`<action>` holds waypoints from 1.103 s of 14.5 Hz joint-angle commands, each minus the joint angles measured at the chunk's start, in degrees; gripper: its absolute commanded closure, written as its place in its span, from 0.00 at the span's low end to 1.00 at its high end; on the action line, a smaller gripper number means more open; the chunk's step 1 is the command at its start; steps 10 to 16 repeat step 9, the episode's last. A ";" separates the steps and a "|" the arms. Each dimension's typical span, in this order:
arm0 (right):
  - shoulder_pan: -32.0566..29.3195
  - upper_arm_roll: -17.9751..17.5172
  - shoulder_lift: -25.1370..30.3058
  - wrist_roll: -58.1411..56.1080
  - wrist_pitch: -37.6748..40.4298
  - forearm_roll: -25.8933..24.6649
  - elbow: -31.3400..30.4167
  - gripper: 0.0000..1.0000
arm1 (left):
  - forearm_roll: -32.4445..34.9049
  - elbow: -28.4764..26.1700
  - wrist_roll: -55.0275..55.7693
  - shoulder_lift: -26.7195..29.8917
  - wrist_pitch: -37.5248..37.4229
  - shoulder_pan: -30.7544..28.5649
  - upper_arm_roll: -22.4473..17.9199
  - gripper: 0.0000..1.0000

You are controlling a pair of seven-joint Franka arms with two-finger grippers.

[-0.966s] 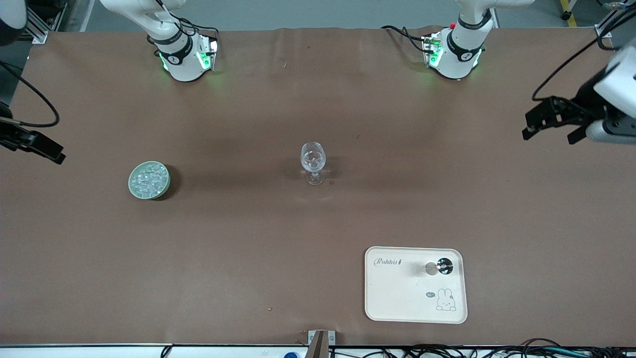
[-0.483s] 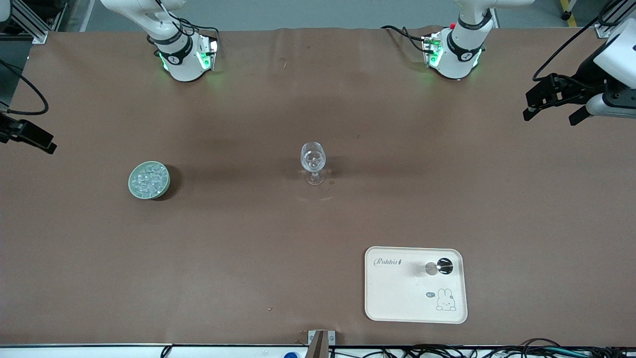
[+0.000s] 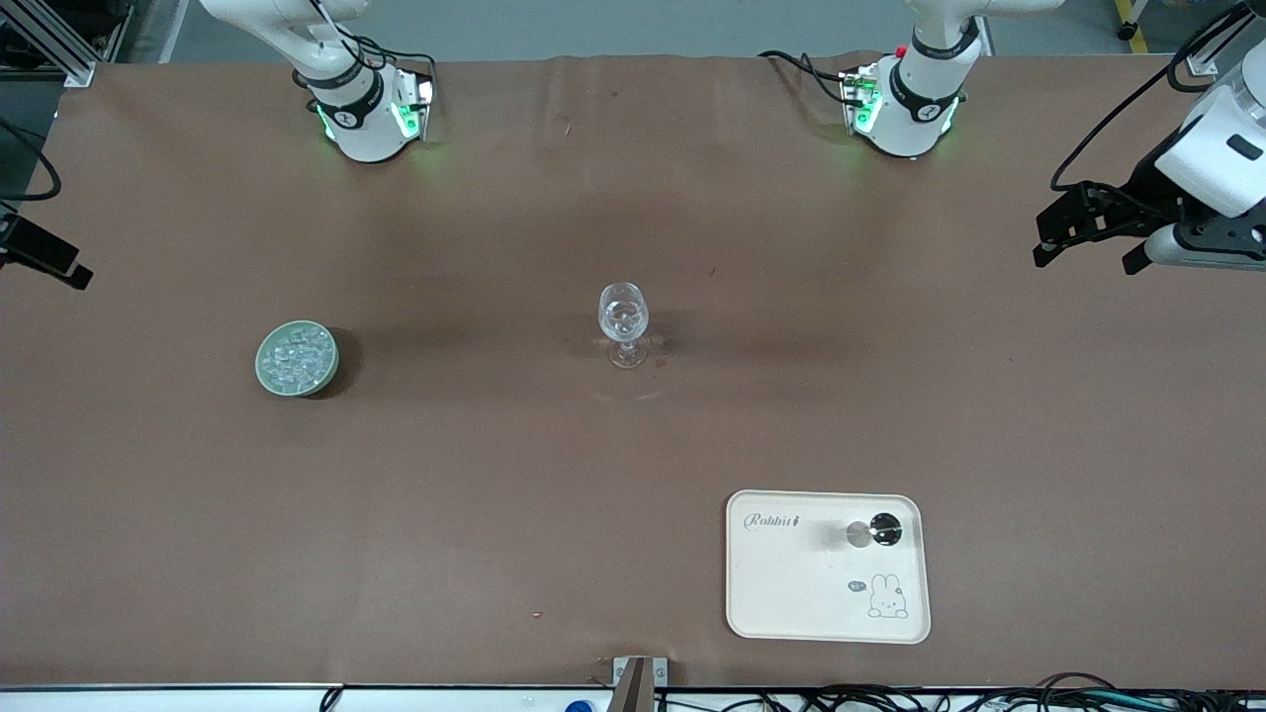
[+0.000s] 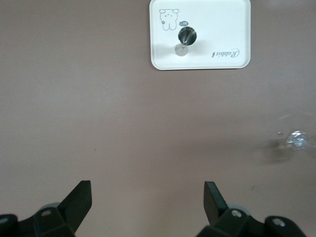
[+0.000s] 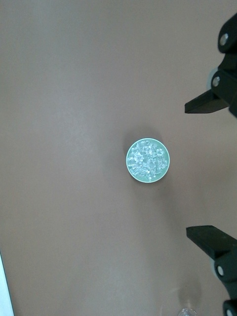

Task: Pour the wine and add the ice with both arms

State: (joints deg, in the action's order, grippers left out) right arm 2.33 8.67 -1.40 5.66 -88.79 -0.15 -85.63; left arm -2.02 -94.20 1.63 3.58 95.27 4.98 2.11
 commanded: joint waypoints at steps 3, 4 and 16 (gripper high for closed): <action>-3.47 -3.49 1.57 -0.74 -2.00 1.20 -2.70 0.00 | 1.32 -0.19 0.21 0.37 0.36 0.30 0.35 0.00; -3.56 -3.49 1.57 -0.65 -2.00 1.20 -2.70 0.00 | 0.97 -0.11 0.56 0.37 0.27 0.30 0.27 0.00; -5.41 -5.24 1.57 -0.65 -1.92 1.20 -2.70 0.00 | 0.70 0.07 1.88 0.02 -0.08 0.56 0.36 0.00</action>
